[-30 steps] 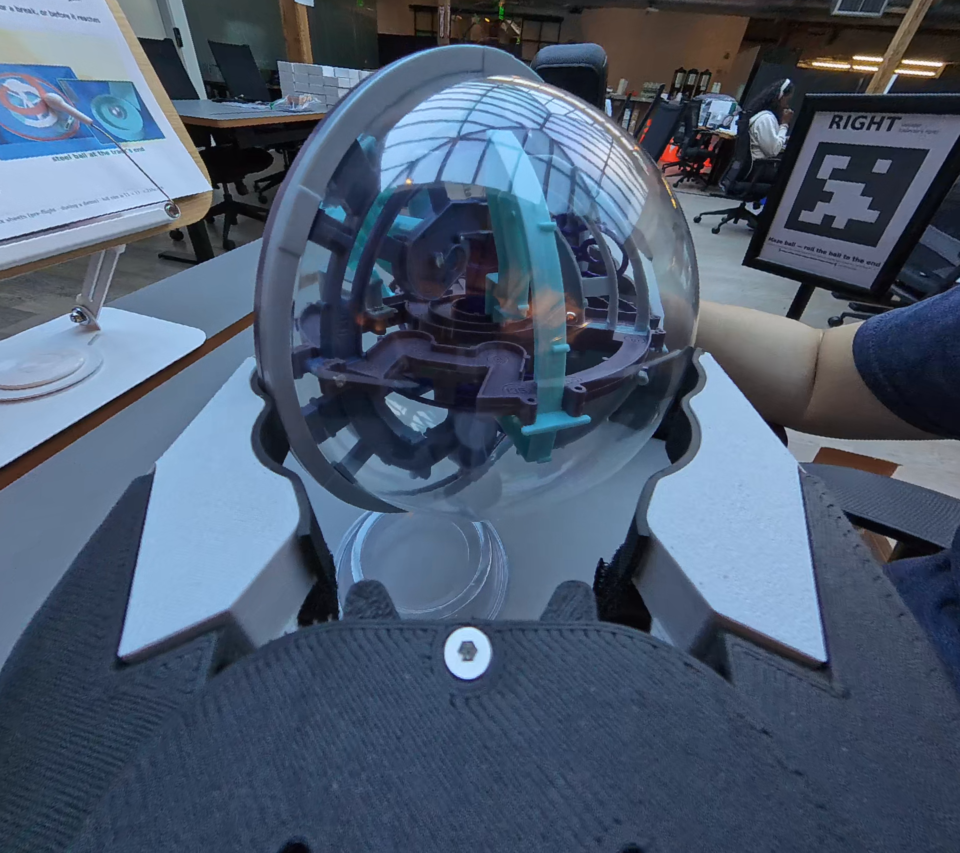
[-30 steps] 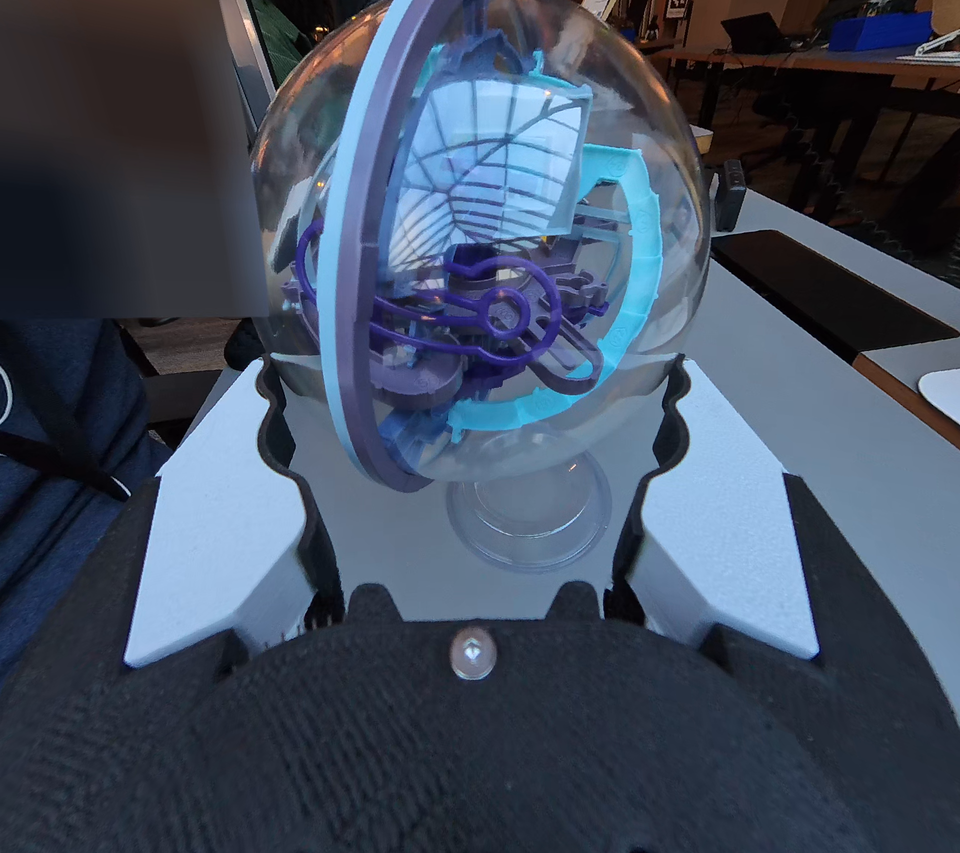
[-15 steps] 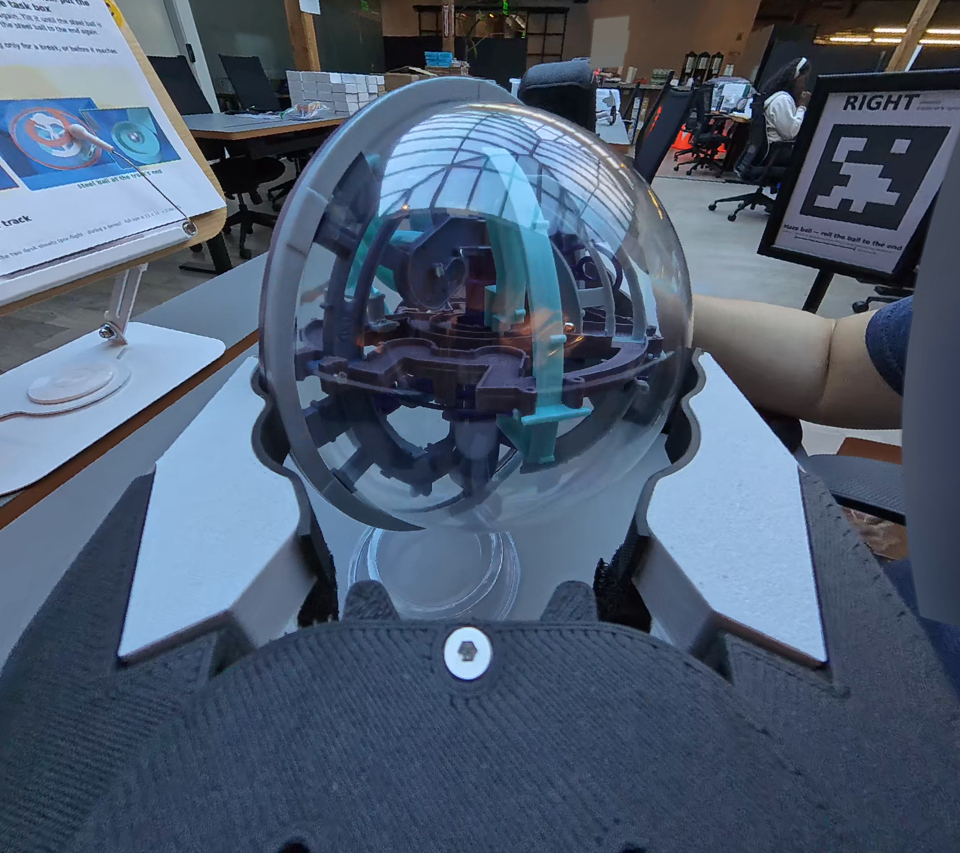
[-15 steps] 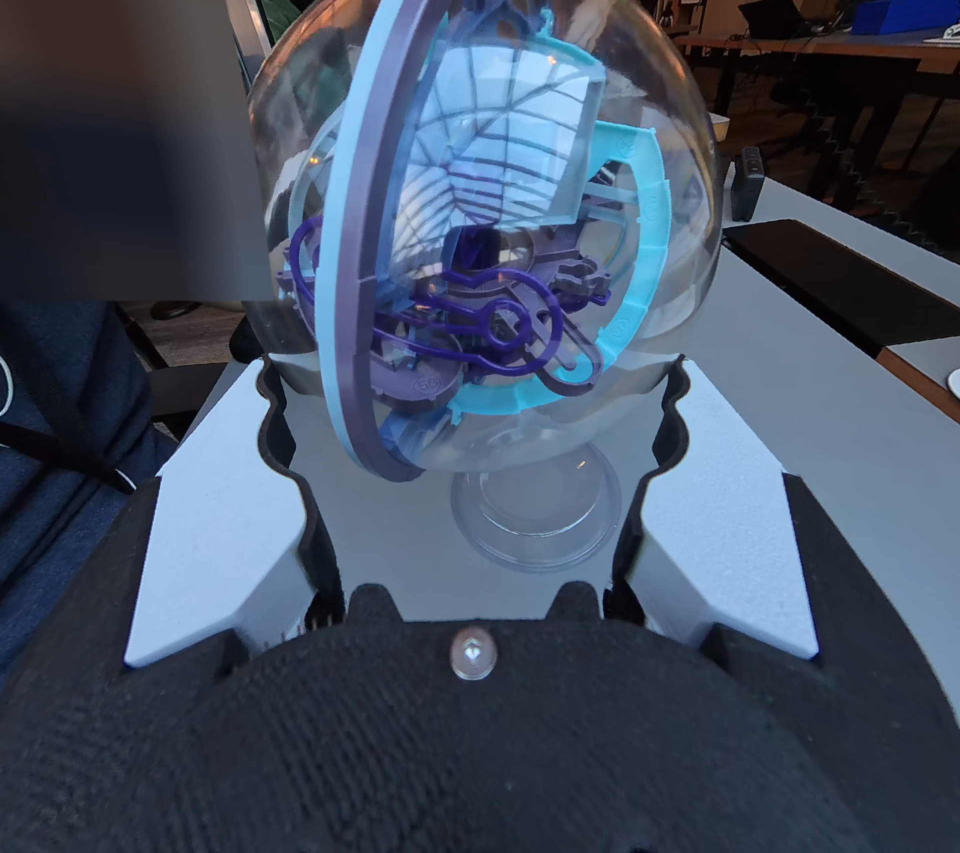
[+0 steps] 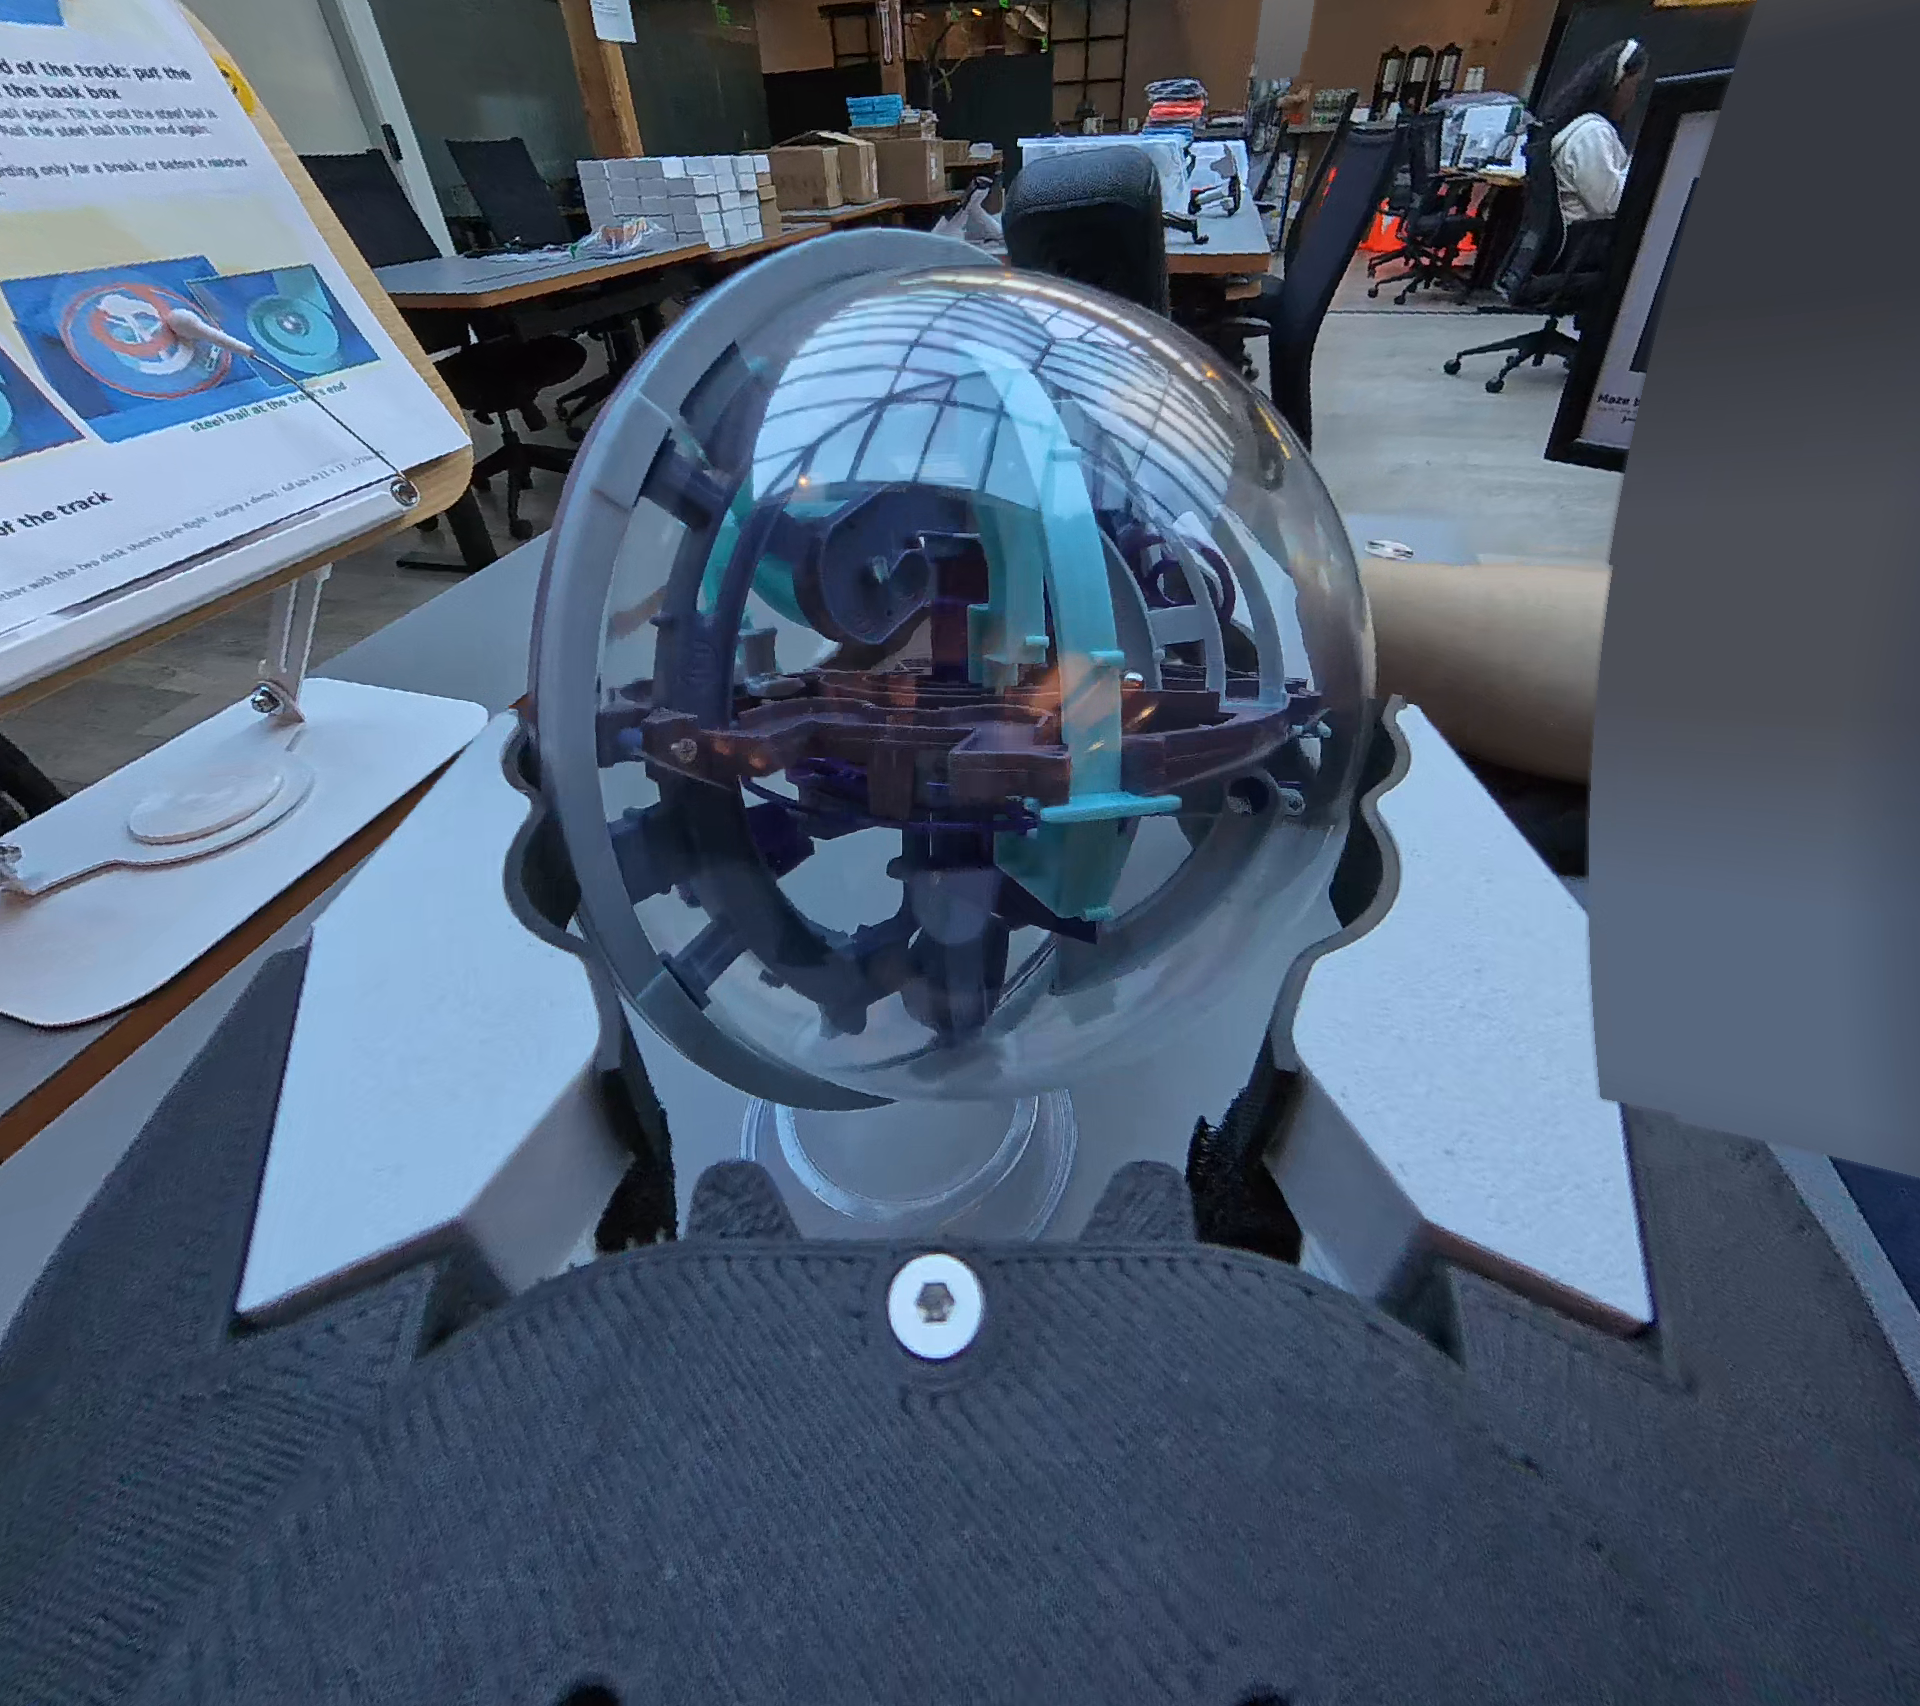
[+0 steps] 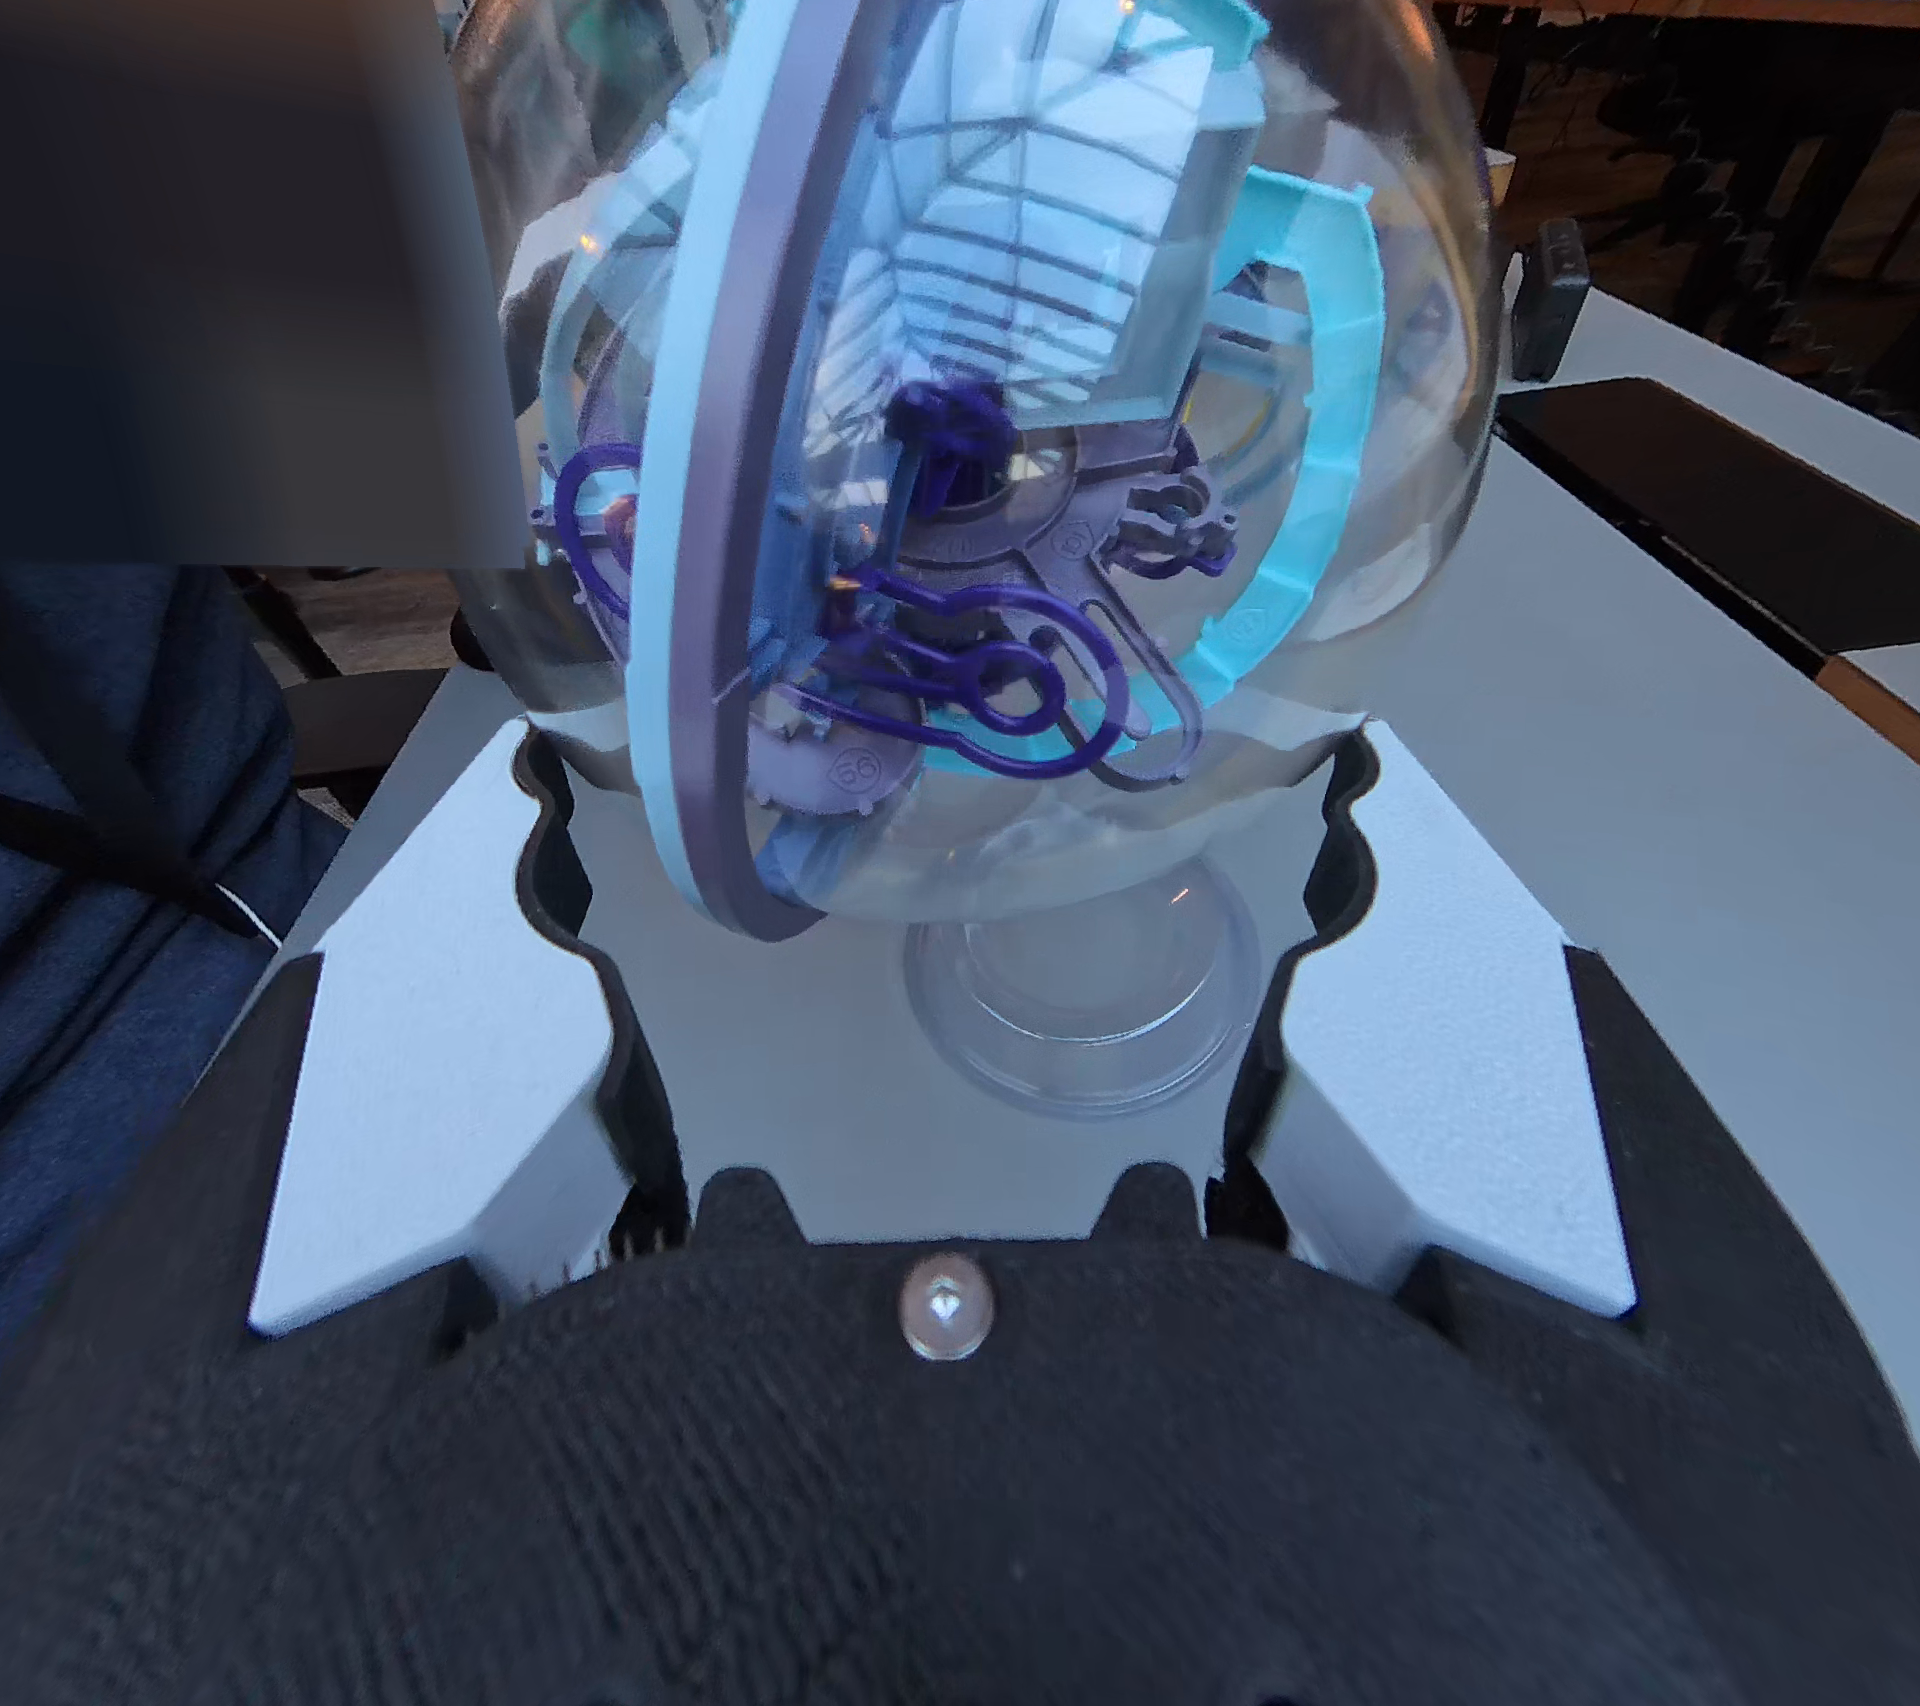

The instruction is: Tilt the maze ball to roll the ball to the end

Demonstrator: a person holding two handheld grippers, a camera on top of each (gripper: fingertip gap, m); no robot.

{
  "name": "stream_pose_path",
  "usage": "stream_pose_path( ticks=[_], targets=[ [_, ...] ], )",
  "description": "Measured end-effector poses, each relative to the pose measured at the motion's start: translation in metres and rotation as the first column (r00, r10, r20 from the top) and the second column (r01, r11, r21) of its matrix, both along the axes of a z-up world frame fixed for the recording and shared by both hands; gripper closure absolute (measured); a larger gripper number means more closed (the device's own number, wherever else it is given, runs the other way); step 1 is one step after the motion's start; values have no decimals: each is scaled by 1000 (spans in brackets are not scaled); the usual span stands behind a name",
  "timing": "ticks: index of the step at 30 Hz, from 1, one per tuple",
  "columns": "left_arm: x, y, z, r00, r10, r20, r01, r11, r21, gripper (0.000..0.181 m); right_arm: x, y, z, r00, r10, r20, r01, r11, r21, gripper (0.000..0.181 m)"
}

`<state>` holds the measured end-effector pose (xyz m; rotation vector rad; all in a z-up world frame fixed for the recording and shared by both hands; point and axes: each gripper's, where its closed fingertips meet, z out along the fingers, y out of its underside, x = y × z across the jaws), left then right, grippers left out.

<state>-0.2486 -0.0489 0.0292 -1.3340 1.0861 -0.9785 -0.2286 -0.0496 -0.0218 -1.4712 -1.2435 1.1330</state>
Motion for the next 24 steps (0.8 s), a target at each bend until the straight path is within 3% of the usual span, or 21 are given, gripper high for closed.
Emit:
stream_pose_path(
  ticks=[16,24],
  targets=[
    [-2,-1,-2,1000,-21,0,21,999,35,40,-18,-3,-47,991,32,133,-31,999,-6,40],
    [-3,8,-9,1000,-17,26,17,1000,3,39,-16,5,-49,994,3,105,-3,1000,-4,40]
  ],
)
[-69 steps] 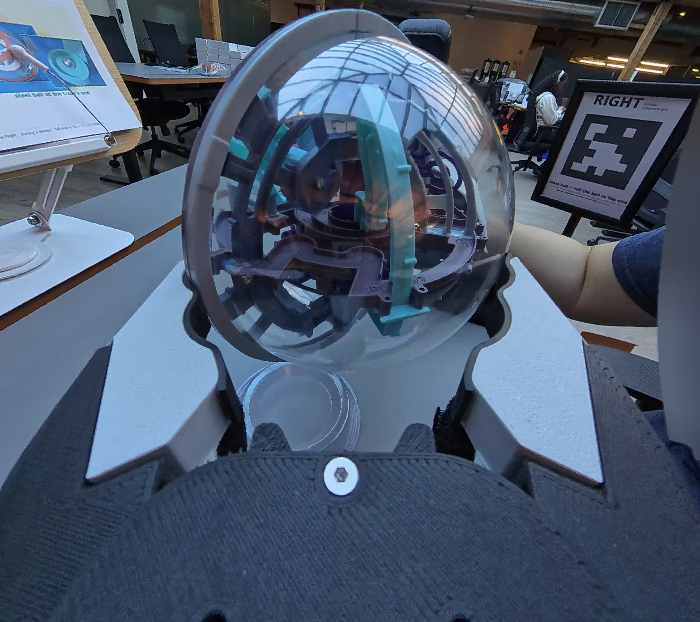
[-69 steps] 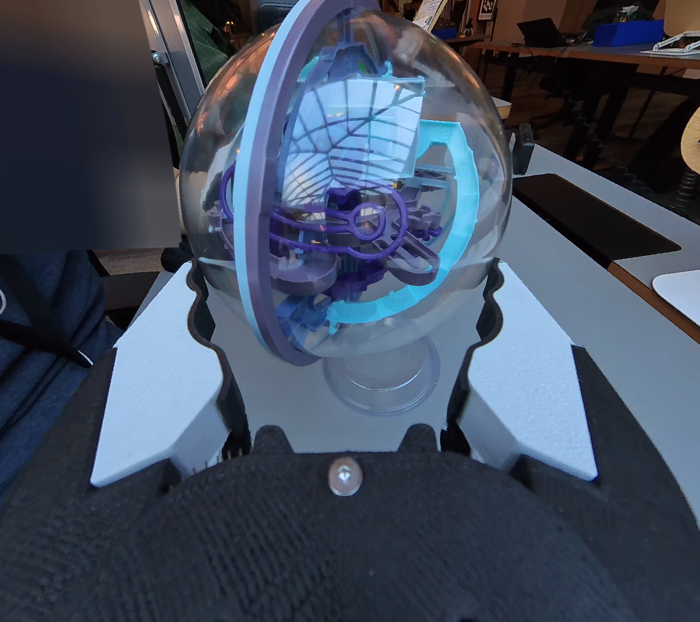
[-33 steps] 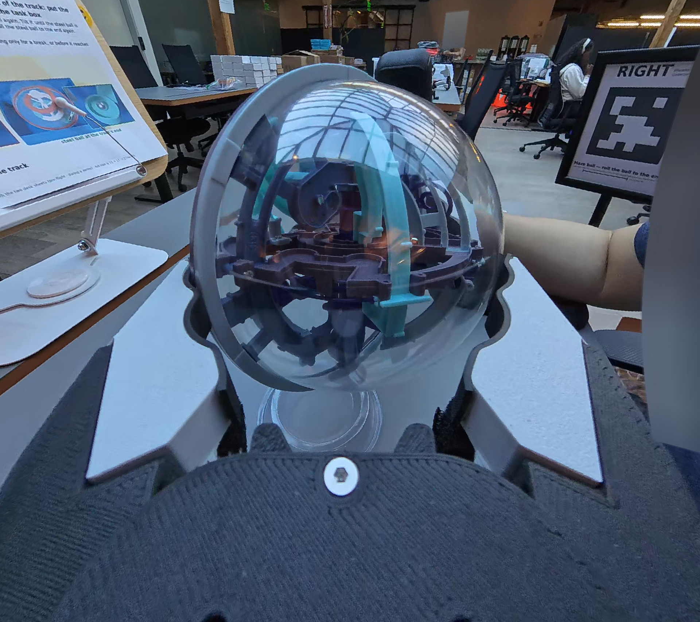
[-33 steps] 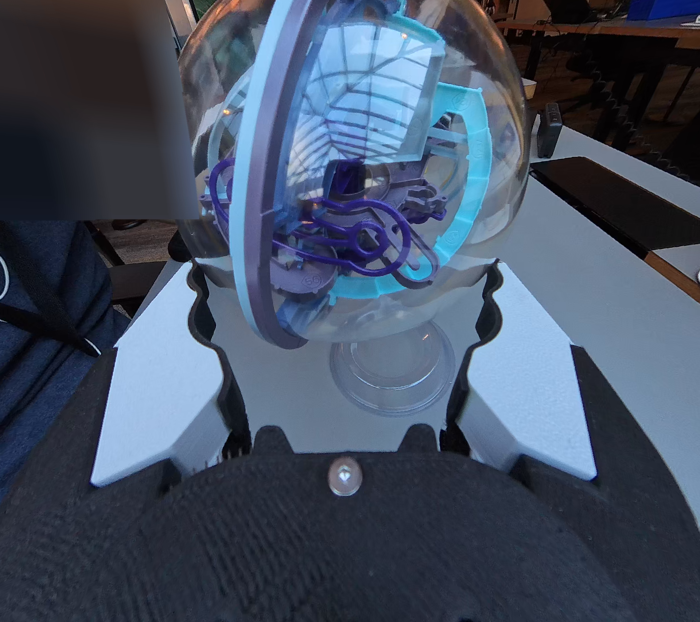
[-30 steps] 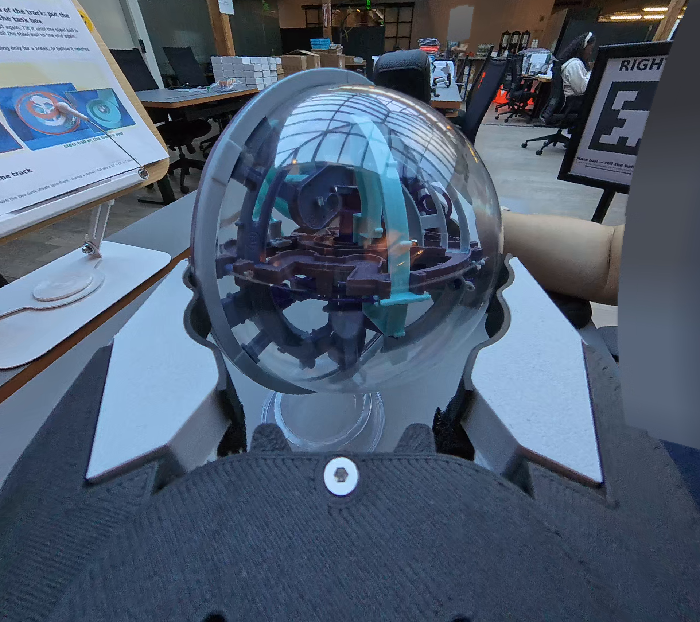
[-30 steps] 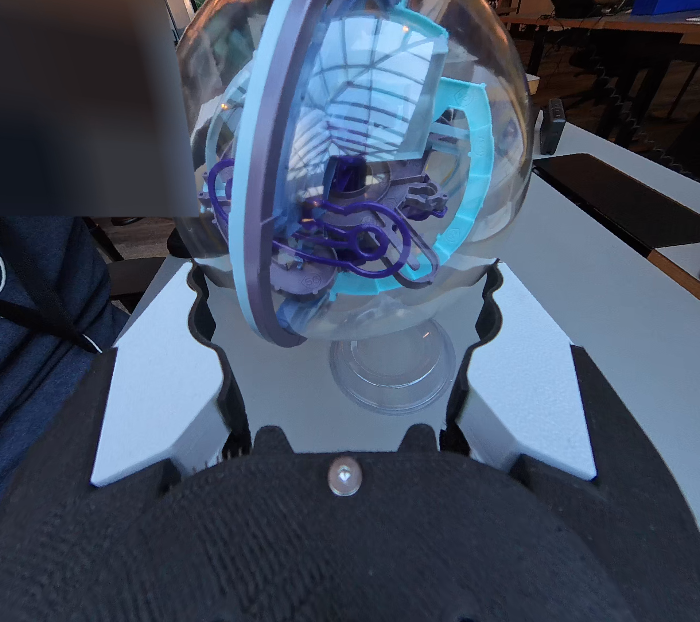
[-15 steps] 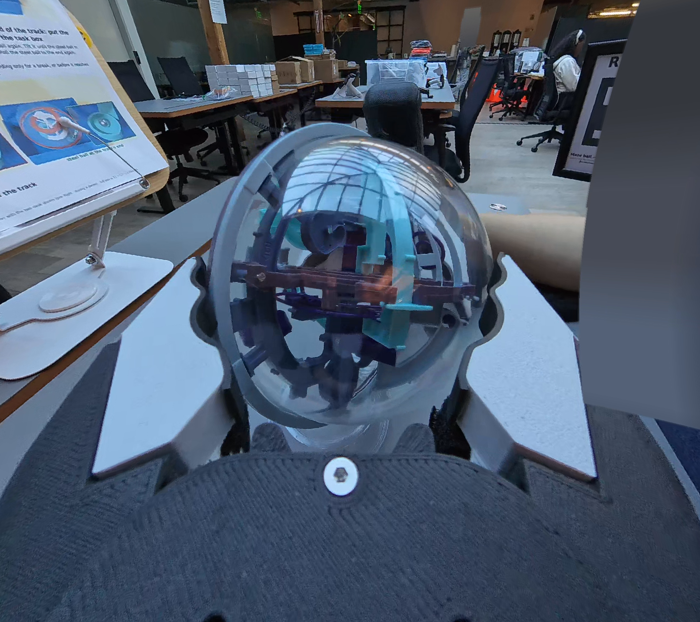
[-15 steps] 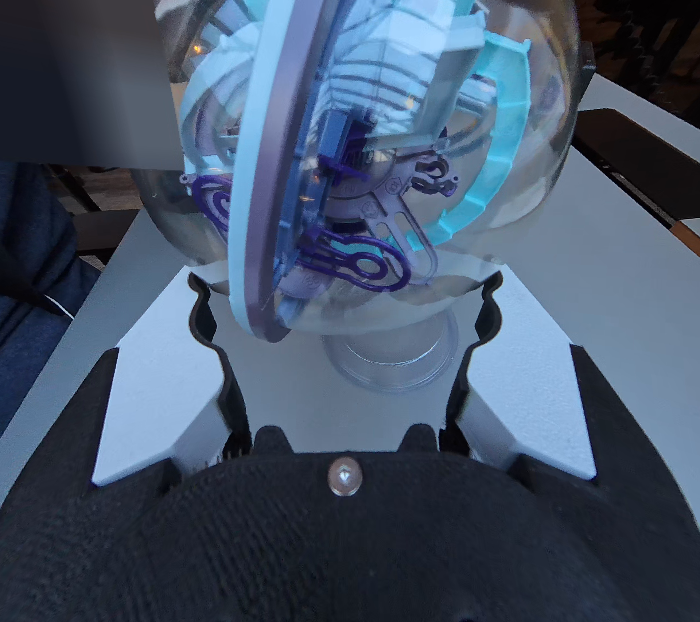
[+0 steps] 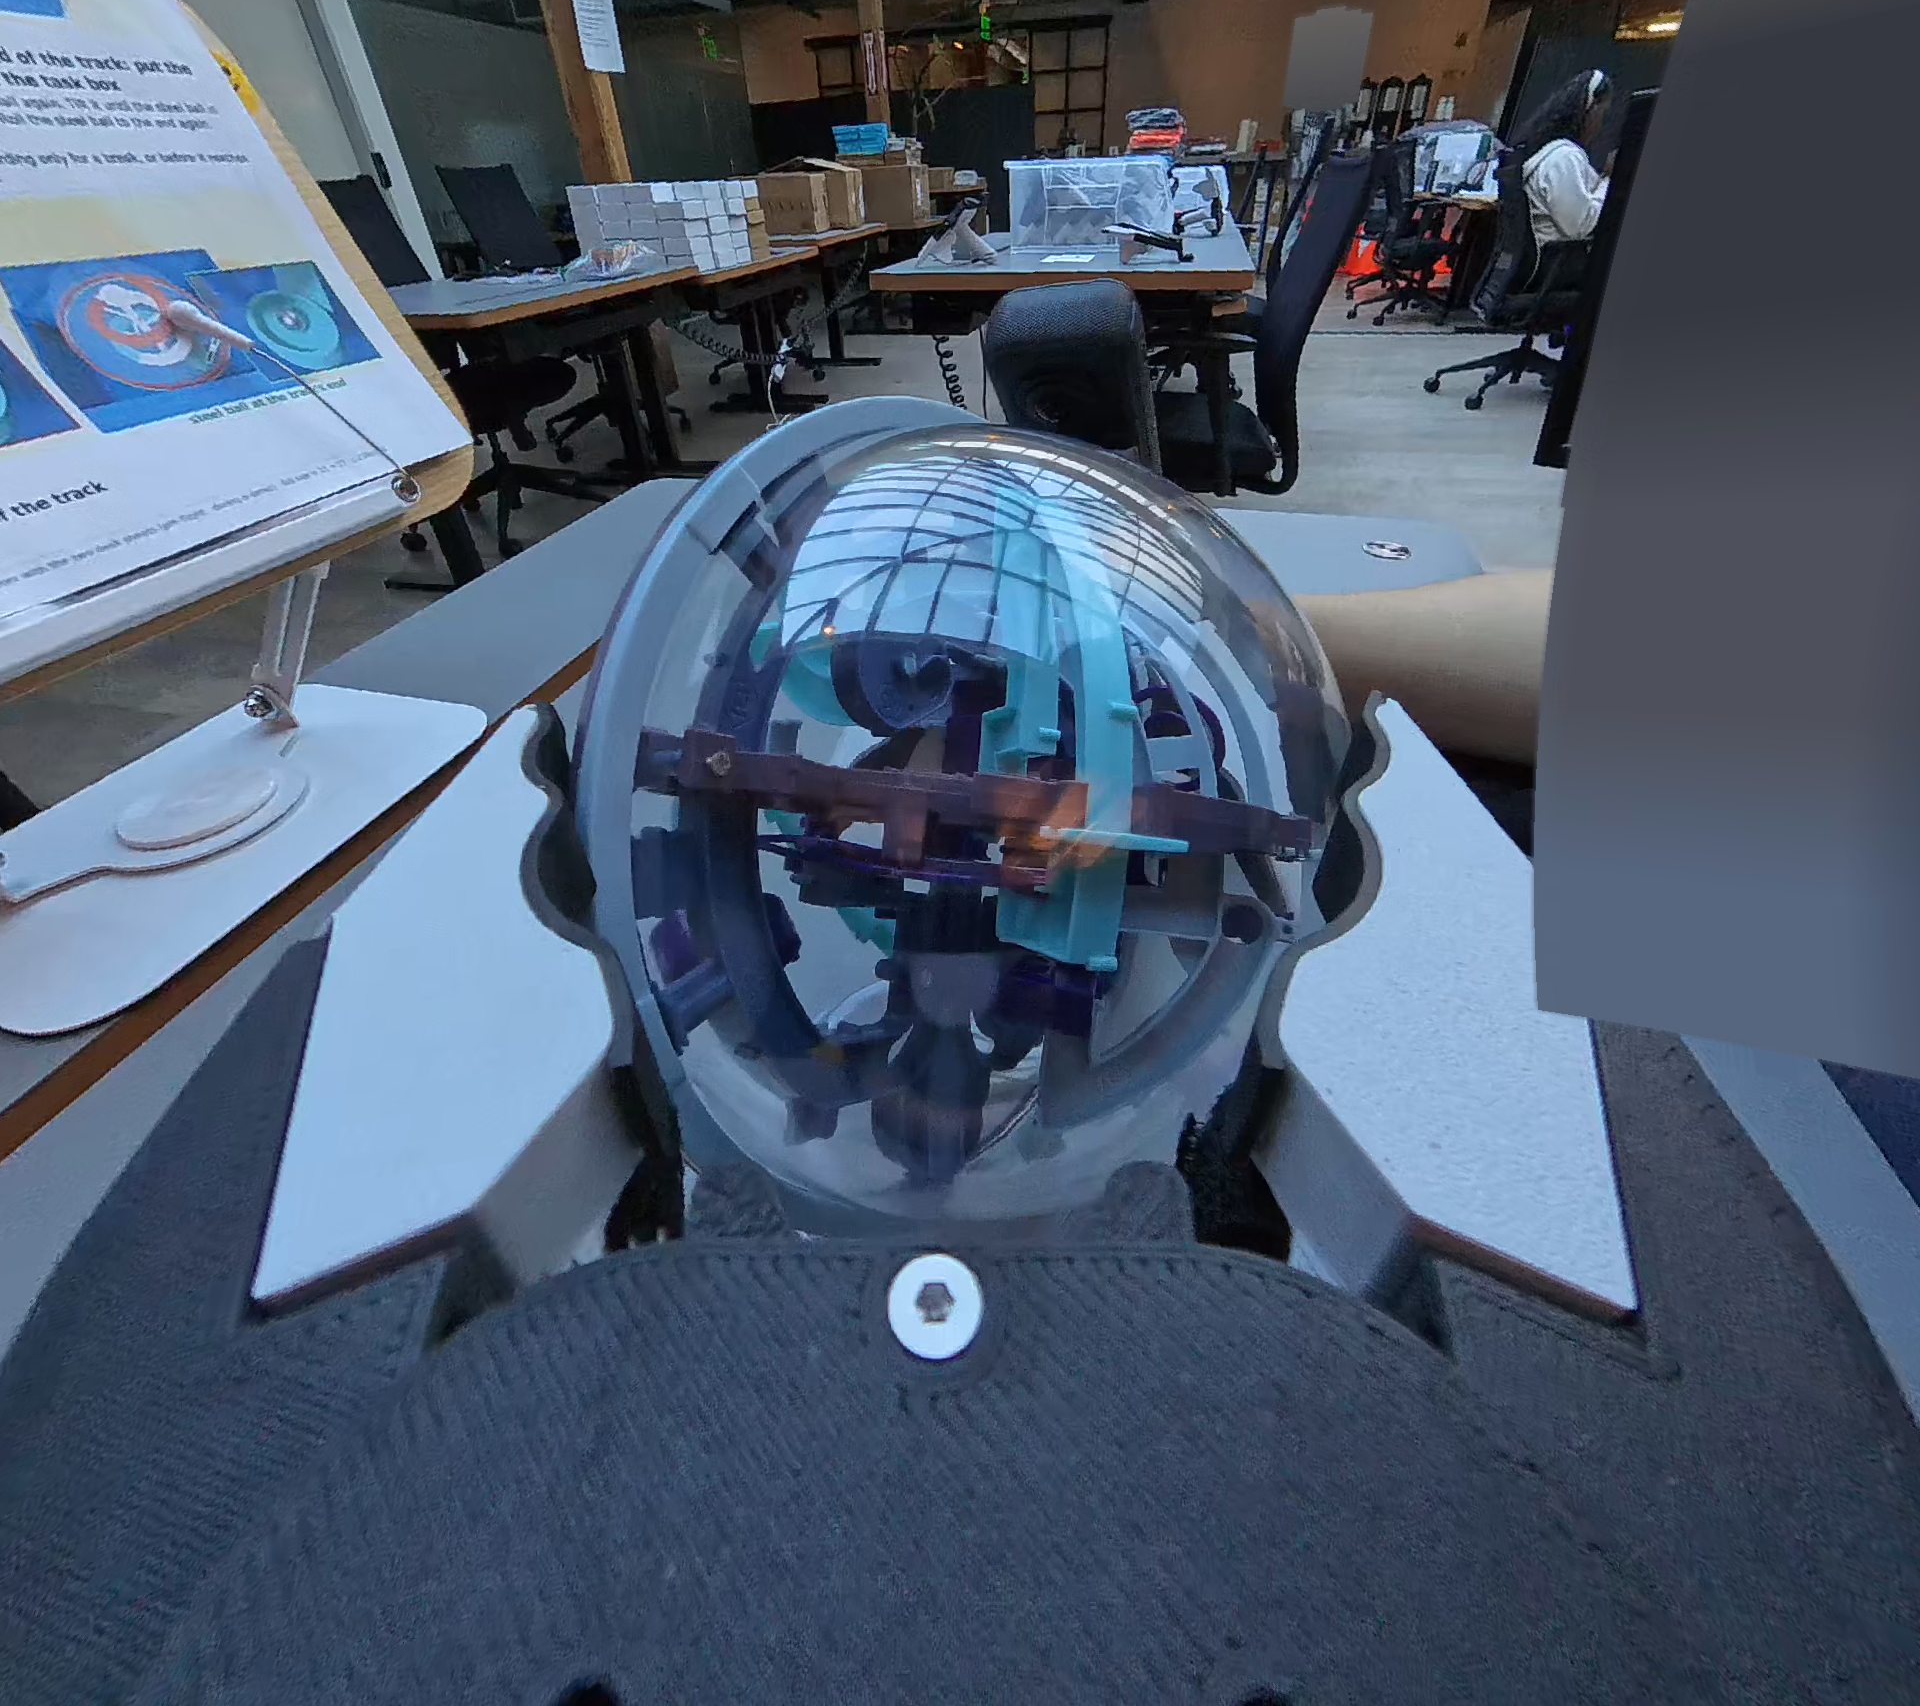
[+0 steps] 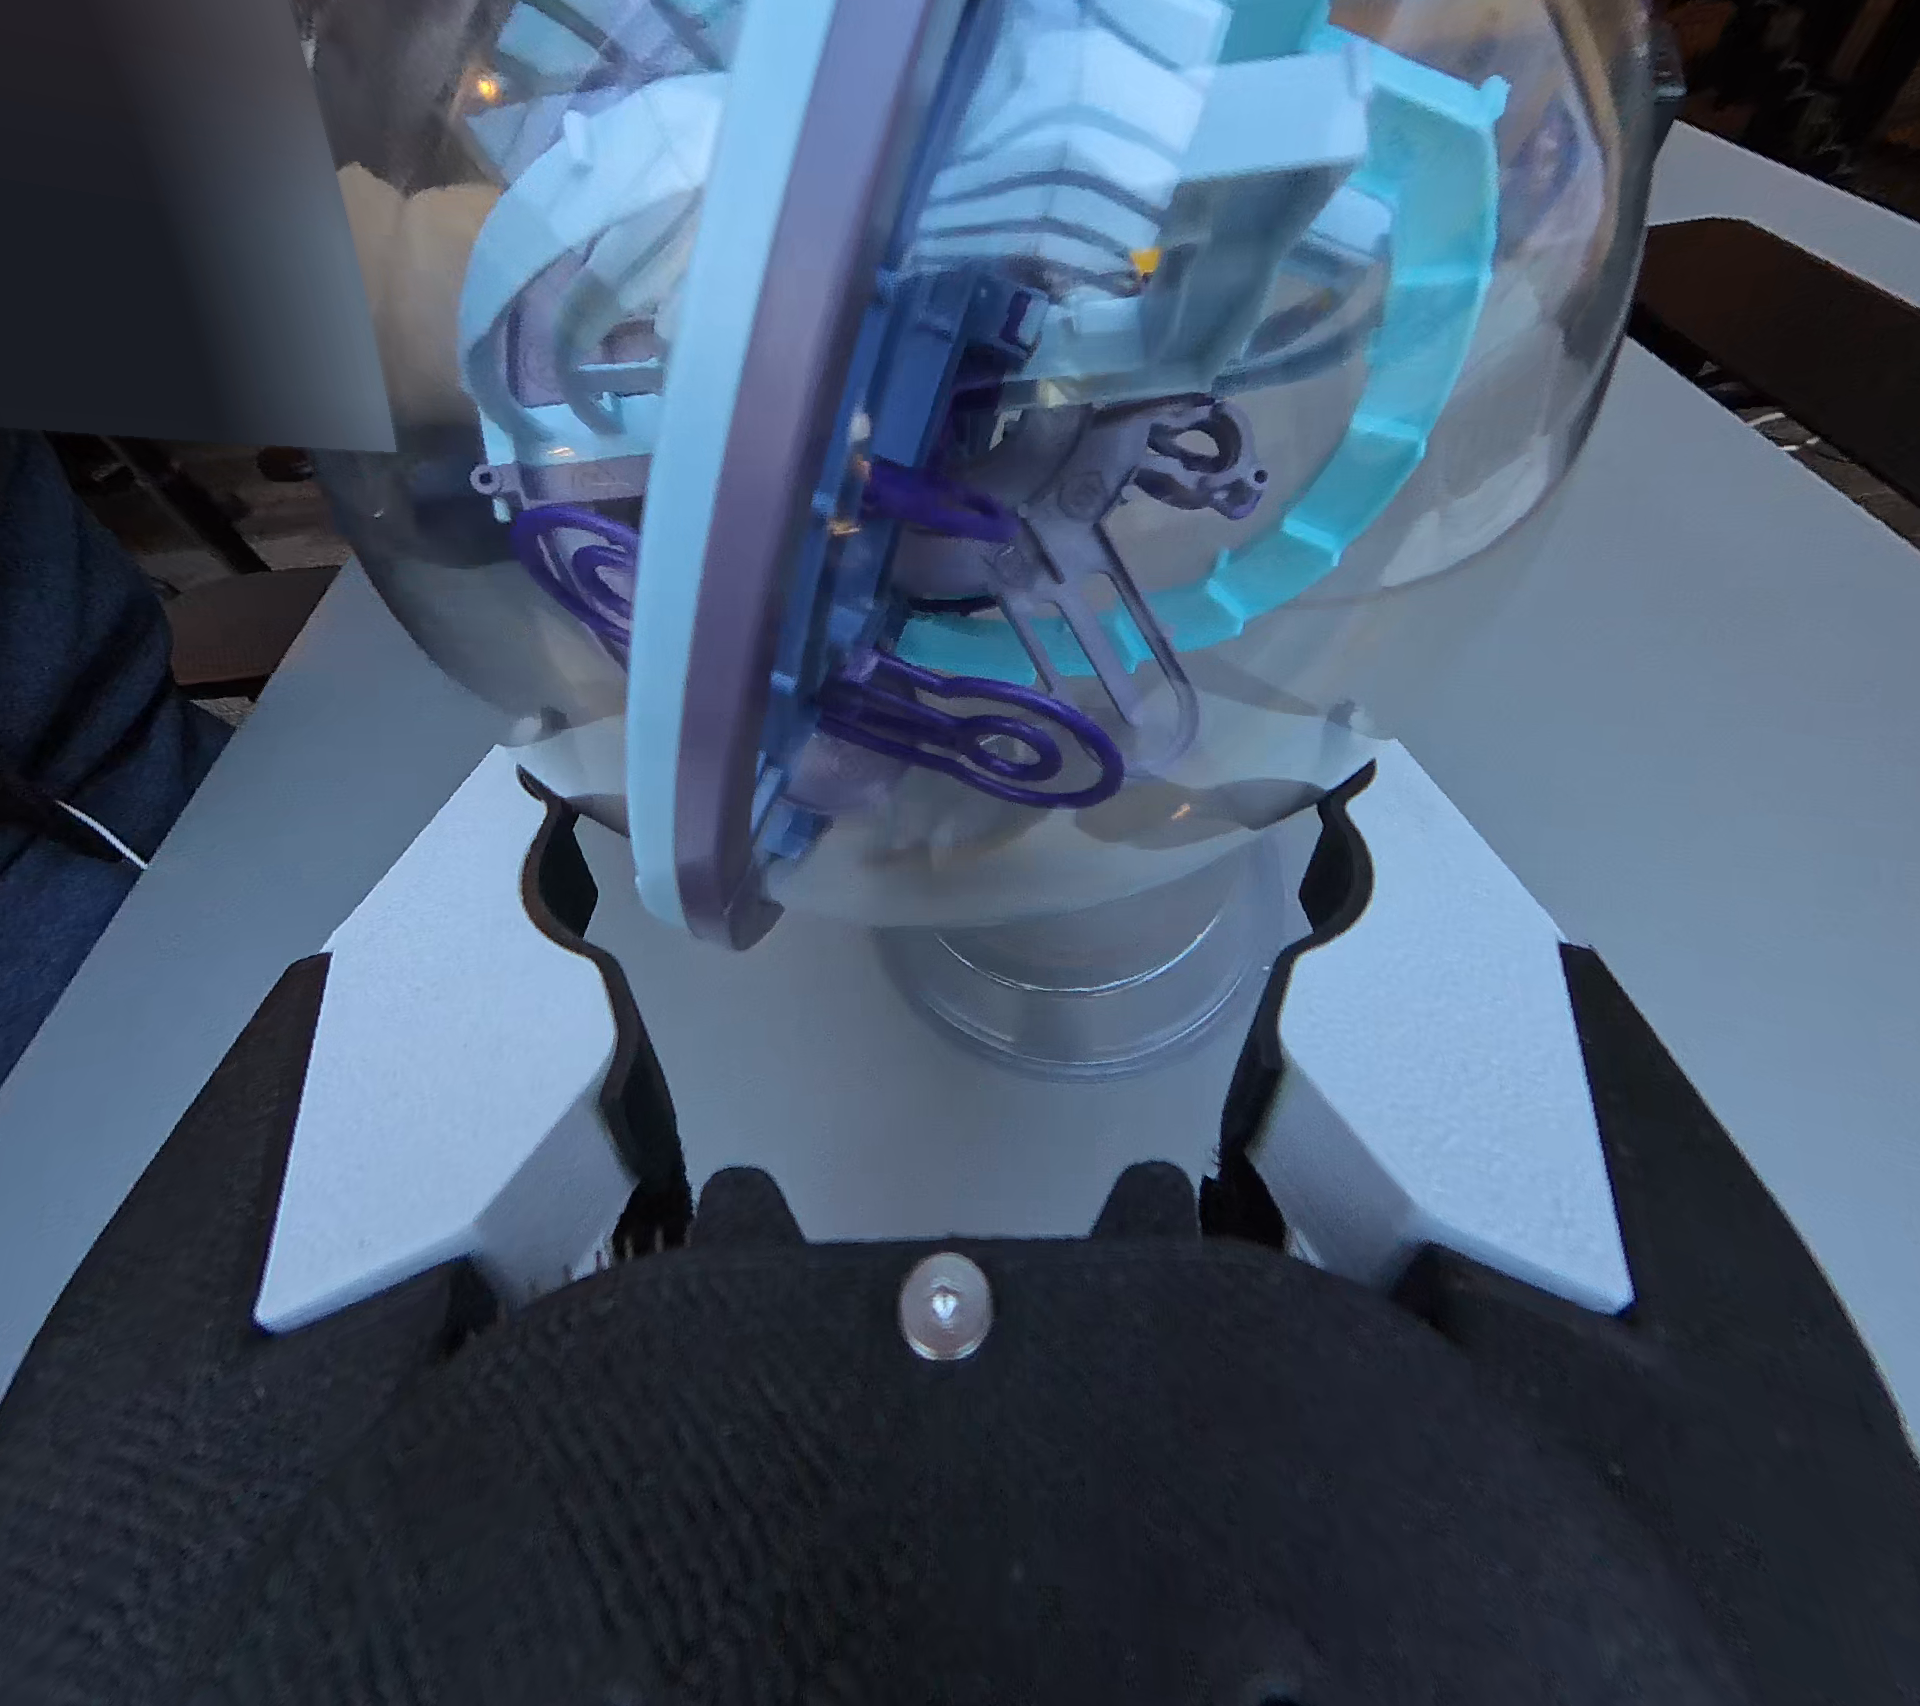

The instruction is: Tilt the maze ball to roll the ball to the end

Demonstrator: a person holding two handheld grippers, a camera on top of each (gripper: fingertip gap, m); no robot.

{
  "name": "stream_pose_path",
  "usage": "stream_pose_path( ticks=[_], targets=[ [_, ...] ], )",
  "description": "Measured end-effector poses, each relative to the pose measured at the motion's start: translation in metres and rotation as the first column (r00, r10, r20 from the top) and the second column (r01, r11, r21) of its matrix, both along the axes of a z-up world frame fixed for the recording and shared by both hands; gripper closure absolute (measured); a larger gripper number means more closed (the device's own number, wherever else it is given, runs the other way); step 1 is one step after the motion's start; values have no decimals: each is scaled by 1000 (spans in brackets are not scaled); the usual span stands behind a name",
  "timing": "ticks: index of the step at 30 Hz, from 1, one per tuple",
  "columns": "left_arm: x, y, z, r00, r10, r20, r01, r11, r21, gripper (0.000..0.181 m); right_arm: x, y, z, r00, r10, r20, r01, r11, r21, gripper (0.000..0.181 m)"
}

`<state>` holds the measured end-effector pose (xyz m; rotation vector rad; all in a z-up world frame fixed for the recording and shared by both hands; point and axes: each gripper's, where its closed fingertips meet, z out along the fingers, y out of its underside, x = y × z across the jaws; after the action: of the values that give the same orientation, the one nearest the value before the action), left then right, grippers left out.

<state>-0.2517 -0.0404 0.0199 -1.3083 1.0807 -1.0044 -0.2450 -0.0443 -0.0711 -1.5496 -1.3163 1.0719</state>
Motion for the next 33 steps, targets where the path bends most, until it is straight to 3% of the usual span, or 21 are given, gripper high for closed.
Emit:
stream_pose_path(
  ticks=[33],
  targets=[
    [-5,24,-26,1000,13,-21,-14,999,-49,38,-9,20,-34,995,-32,90,33,999,-7,40]
  ],
)
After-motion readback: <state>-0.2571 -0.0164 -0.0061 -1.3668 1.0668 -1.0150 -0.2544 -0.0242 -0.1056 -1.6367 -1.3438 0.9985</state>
